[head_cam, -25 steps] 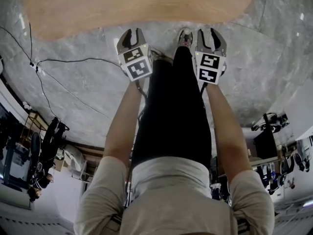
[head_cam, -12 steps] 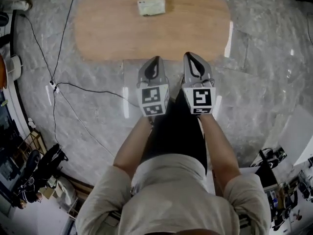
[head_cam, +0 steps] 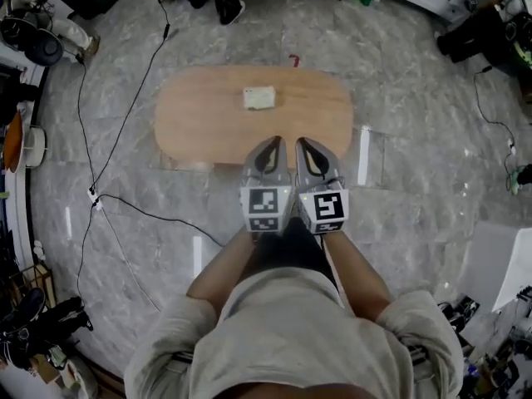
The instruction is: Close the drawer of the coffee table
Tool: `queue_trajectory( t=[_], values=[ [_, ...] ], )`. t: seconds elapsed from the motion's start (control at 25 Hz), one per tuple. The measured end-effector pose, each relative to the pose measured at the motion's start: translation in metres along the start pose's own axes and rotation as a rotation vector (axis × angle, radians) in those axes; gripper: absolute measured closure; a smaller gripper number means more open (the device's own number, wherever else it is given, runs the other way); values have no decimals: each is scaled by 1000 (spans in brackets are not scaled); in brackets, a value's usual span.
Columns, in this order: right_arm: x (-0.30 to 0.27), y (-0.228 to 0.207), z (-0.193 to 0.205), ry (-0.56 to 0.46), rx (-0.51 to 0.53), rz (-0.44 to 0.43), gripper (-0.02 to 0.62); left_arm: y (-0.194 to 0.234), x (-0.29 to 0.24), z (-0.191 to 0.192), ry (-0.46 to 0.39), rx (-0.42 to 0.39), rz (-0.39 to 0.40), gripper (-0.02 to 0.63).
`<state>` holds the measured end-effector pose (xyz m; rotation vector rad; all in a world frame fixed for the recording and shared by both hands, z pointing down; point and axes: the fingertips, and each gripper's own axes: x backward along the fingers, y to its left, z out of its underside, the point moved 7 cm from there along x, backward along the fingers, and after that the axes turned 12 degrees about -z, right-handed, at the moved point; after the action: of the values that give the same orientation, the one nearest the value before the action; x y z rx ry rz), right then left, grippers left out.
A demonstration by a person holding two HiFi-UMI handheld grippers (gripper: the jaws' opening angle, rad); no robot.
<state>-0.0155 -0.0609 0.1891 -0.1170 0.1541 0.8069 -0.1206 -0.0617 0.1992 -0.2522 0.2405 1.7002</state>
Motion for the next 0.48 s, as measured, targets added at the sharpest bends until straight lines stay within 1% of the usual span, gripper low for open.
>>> queue_trajectory(
  t=[0.08, 0.16, 0.24, 0.36, 0.48],
  values=[
    [12, 6, -21, -30, 4, 29, 588, 0, 14, -27, -65, -6, 8, 585],
    [30, 8, -46, -56, 17, 61, 589, 1, 27, -52, -104, 19, -2, 586],
    [48, 3, -74, -78, 59, 83, 589, -4, 34, -76, -136, 35, -6, 586],
    [73, -9, -109, -127, 140, 109, 589, -26, 42, -105, -207, 38, 11, 586],
    [95, -16, -125, -162, 196, 143, 589, -48, 52, -122, -262, 45, 23, 586]
  ],
)
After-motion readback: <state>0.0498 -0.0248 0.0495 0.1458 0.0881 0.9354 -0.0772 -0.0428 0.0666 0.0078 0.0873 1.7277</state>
